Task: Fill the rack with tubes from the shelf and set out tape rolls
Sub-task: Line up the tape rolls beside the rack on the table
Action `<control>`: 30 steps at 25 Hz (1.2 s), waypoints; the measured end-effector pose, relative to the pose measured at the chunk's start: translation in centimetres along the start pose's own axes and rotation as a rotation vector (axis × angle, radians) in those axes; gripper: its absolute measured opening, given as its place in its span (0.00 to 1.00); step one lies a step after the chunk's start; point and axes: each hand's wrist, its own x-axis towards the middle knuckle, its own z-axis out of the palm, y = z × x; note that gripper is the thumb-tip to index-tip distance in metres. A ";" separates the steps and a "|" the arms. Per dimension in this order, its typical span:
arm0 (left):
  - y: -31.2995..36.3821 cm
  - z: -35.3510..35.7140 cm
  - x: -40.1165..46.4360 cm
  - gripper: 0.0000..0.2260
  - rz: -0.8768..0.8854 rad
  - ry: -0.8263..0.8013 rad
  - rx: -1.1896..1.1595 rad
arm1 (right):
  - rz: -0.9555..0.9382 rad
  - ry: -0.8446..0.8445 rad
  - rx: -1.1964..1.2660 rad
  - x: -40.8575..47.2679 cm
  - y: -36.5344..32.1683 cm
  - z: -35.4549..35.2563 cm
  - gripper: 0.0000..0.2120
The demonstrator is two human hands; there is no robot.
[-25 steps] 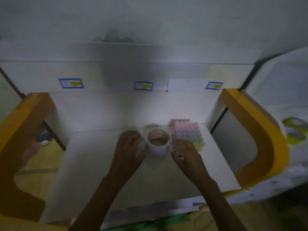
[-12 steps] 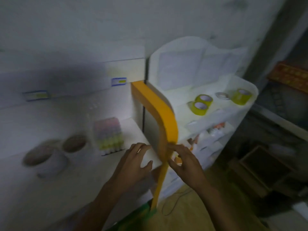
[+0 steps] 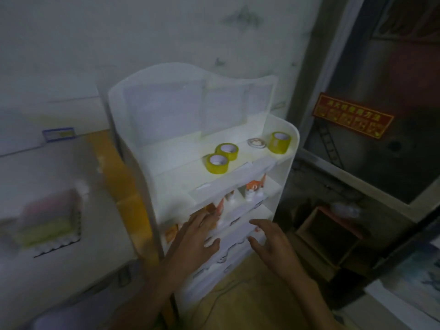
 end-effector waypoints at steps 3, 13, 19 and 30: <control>0.9 3.4 4.2 0.21 0.037 0.016 -0.012 | 0.052 0.008 0.009 1.7 3.8 -2.2 0.17; -1.5 14.9 22.9 0.19 0.038 -0.007 -0.050 | 0.171 -0.032 -0.090 16.7 15.8 -7.3 0.17; -4.6 19.2 32.1 0.20 -0.001 -0.057 -0.007 | 0.191 -0.057 -0.066 25.9 21.3 -7.5 0.16; -8.2 28.0 43.8 0.22 -0.164 -0.005 0.026 | -0.177 0.001 -0.054 43.6 30.8 -8.6 0.16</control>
